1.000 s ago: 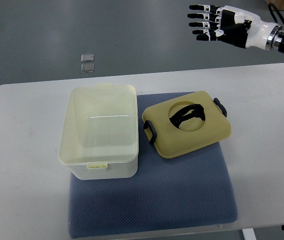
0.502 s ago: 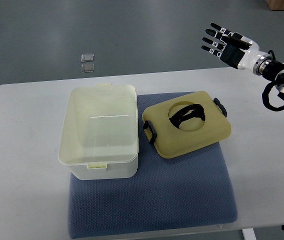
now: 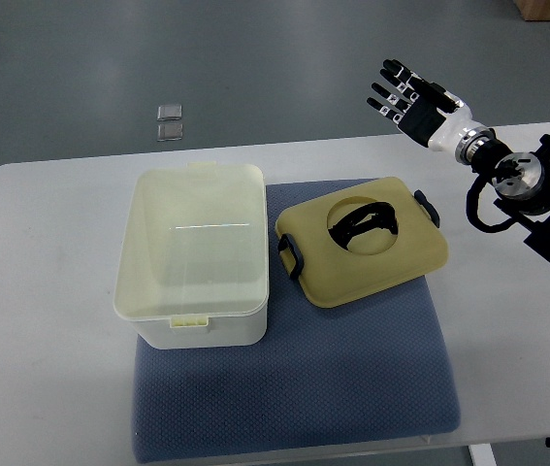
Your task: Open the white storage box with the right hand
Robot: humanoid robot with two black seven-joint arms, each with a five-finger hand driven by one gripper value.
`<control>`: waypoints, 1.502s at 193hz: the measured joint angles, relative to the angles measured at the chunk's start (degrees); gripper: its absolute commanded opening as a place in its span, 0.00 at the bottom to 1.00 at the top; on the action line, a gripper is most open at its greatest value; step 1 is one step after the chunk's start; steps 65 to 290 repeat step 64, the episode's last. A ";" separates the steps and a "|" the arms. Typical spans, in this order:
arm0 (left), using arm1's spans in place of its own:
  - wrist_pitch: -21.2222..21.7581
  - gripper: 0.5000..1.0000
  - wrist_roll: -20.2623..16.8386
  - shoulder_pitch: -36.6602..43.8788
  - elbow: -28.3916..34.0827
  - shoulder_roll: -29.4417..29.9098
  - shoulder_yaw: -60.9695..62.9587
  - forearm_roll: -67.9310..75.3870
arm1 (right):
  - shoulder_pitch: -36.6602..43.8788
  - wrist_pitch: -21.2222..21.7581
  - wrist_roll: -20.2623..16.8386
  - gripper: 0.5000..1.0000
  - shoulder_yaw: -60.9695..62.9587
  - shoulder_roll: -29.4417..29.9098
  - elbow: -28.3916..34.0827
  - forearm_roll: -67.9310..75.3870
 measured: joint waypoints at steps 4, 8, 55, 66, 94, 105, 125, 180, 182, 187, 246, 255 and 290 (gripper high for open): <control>0.00 1.00 0.00 0.00 0.00 0.00 0.00 0.00 | -0.19 0.10 0.00 0.86 0.00 0.04 -0.03 -0.08; 0.00 1.00 0.00 0.00 0.00 0.00 0.00 0.00 | -0.42 0.20 0.00 0.86 0.00 0.08 -0.05 -0.14; 0.00 1.00 0.00 0.01 0.00 0.00 0.00 0.00 | -2.20 1.32 0.01 0.86 0.02 2.44 -0.04 -0.26; 0.00 1.00 0.00 0.02 0.00 0.00 0.00 0.00 | -2.56 2.02 0.01 0.86 0.03 2.60 -0.03 -0.26; 0.00 1.00 0.00 0.02 0.00 0.00 0.00 0.00 | -2.56 2.02 0.01 0.86 0.03 2.60 -0.03 -0.26; 0.00 1.00 0.00 0.02 0.00 0.00 0.00 0.00 | -2.56 2.02 0.01 0.86 0.03 2.60 -0.03 -0.26; 0.00 1.00 0.00 0.02 0.00 0.00 0.00 0.00 | -2.56 2.02 0.01 0.86 0.03 2.60 -0.03 -0.26; 0.00 1.00 0.00 0.02 0.00 0.00 0.00 0.00 | -2.56 2.02 0.01 0.86 0.03 2.60 -0.03 -0.26; 0.00 1.00 0.00 0.02 0.00 0.00 0.00 0.00 | -2.56 2.02 0.01 0.86 0.03 2.60 -0.03 -0.26; 0.00 1.00 0.00 0.02 0.00 0.00 0.00 0.00 | -2.56 2.02 0.01 0.86 0.03 2.60 -0.03 -0.26; 0.00 1.00 0.00 0.02 0.00 0.00 0.00 0.00 | -2.56 2.02 0.01 0.86 0.03 2.60 -0.03 -0.26; 0.00 1.00 0.00 0.02 0.00 0.00 0.00 0.00 | -2.56 2.02 0.01 0.86 0.03 2.60 -0.03 -0.26; 0.00 1.00 0.00 0.02 0.00 0.00 0.00 0.00 | -2.56 2.02 0.01 0.86 0.03 2.60 -0.03 -0.26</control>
